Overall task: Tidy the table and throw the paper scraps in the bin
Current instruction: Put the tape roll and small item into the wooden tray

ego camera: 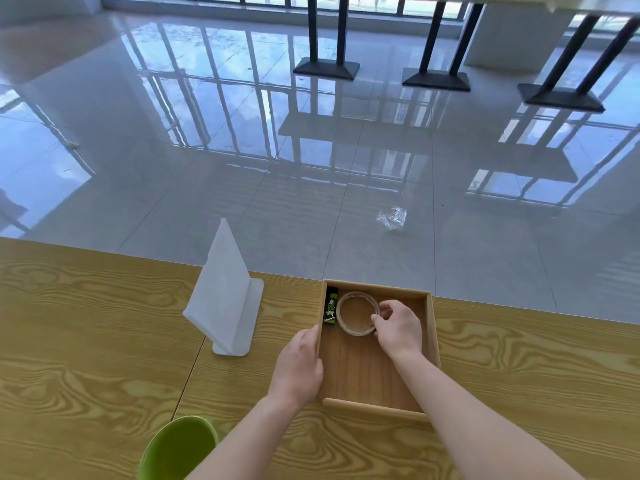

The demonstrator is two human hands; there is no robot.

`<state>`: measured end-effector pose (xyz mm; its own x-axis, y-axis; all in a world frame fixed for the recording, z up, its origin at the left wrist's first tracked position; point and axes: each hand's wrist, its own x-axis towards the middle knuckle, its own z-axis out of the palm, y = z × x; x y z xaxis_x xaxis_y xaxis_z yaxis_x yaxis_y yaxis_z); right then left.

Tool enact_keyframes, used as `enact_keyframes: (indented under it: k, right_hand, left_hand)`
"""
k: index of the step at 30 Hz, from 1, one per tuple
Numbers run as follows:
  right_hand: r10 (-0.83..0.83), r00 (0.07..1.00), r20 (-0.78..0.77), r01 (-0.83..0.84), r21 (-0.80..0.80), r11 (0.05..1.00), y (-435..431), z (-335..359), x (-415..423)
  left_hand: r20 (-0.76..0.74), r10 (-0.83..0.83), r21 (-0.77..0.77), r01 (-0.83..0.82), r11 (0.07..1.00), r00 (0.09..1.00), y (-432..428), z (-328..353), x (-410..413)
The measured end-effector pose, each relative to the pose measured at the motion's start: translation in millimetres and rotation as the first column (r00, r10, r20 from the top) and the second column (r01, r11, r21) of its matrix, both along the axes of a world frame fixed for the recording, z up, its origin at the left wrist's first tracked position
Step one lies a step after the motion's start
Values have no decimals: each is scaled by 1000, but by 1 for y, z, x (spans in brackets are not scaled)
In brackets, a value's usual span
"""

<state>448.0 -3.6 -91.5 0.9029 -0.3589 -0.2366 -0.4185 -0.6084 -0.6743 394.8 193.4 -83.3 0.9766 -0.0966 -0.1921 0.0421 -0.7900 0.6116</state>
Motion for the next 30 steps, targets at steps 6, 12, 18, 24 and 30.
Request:
enact_keyframes:
  k: [6,12,18,24,30]
  right_hand:
    - [14,999,46,-15,10,1000,2,-2,-5]
    - [38,998,45,-40,42,998,-4,4,-12]
    - [64,996,59,-66,48,997,-18,14,-24]
    - [88,986,140,-87,-10,996,-40,29,-43]
    - [76,974,213,-50,-128,991,-64,37,-64]
  left_hand:
    - [0,8,-24,-8,1000,1000,1,-1,2]
    - [0,7,-16,-7,1000,1000,-1,-1,2]
    - [-5,3,-11,-3,1000,1000,-1,1,4]
    - [-45,12,-6,-12,1000,999,-2,3,5]
    - [-76,30,-7,-31,999,997,-2,1,5]
